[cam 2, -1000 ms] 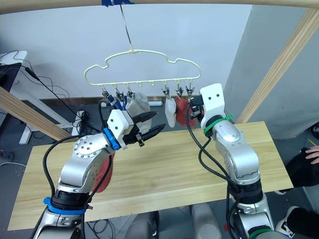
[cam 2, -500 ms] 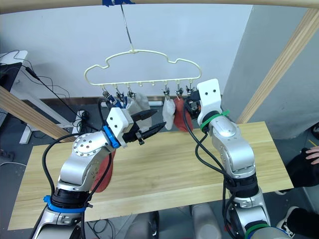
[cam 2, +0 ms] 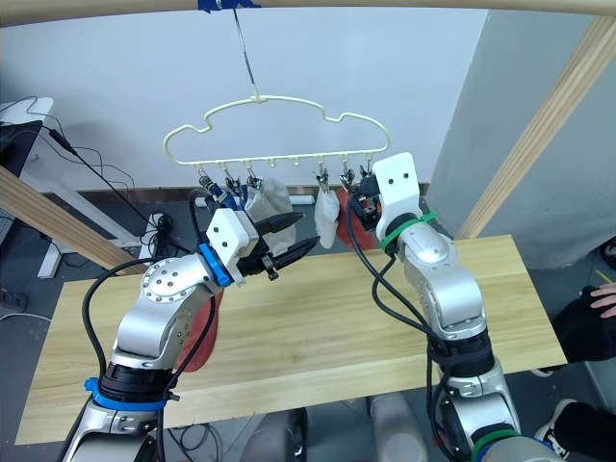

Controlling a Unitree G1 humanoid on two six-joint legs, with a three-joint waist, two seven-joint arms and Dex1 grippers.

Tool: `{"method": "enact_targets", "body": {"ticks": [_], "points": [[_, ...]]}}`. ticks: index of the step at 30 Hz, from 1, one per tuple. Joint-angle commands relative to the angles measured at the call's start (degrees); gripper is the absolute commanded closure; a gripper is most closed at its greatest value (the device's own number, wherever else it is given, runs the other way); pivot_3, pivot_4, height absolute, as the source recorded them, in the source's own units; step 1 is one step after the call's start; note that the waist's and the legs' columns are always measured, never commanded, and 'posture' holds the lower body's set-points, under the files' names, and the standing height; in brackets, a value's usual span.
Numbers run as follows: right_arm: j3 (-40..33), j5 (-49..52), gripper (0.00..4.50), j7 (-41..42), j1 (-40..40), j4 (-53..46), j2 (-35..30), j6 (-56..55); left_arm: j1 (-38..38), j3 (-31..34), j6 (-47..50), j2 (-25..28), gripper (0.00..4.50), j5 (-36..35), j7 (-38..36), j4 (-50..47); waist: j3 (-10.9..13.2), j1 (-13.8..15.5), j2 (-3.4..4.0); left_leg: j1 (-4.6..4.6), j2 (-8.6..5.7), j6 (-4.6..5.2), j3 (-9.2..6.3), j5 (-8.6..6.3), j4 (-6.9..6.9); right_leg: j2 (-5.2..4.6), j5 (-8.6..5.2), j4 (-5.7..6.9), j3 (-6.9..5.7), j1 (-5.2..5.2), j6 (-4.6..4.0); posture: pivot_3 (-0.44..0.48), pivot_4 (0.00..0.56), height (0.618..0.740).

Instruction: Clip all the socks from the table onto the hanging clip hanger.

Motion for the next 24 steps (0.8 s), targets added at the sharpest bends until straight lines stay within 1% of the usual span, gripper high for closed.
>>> {"method": "enact_targets", "body": {"ticks": [1, 2, 9, 21, 24], "points": [[-0.4, -0.6, 2.35, -0.9, -1.1, -1.2, 0.7, -1.5, -0.4, 0.2, -1.1, 0.3, 1.91, 0.1, -0.1, -1.5, 0.0, 0.0, 0.00, 0.00, 0.00, 0.00, 0.00, 0.00, 0.00, 0.00, 0.00, 0.00, 0.00, -0.01, 0.00, -0.211, 0.292, 0.740], [-0.5, -0.8, 2.71, -1.1, -1.1, -1.3, 0.8, -1.5, -0.4, 0.2, -1.1, 0.3, 1.91, 0.1, -0.1, -1.5, 0.0, 0.0, 0.00, 0.00, 0.00, 0.00, 0.00, 0.00, 0.00, 0.00, 0.00, 0.00, 0.00, 0.00, 0.00, -0.211, 0.292, 0.740], [-1.0, -0.8, 2.71, -1.7, -1.2, -1.7, 1.0, -1.0, -0.3, -0.1, -1.2, 0.0, 1.91, 0.3, 0.0, -1.5, 0.0, 0.0, 0.00, -0.01, 0.00, 0.00, 0.00, 0.00, 0.00, -0.01, 0.00, 0.00, 0.00, 0.00, 0.00, -0.217, 0.292, 0.740], [-3.3, -1.1, 2.71, -8.0, -2.2, -4.4, 6.2, 3.2, -0.3, -0.7, -1.5, 0.0, 1.91, 0.5, -0.2, -1.4, 0.0, 0.0, 0.00, -0.01, 0.00, 0.00, -0.01, 0.00, 0.00, -0.01, 0.00, 0.01, 0.00, -0.01, -0.01, -0.217, 0.292, 0.740], [-3.3, -0.7, 2.71, -8.1, -2.1, -4.9, 6.7, 4.1, -0.3, -0.9, -1.6, -0.1, 1.91, 0.6, -0.2, -1.4, 0.0, 0.0, 0.00, -0.01, 0.00, 0.00, -0.01, 0.00, 0.00, -0.01, 0.00, 0.01, 0.00, -0.02, -0.01, -0.217, 0.292, 0.740]]}}
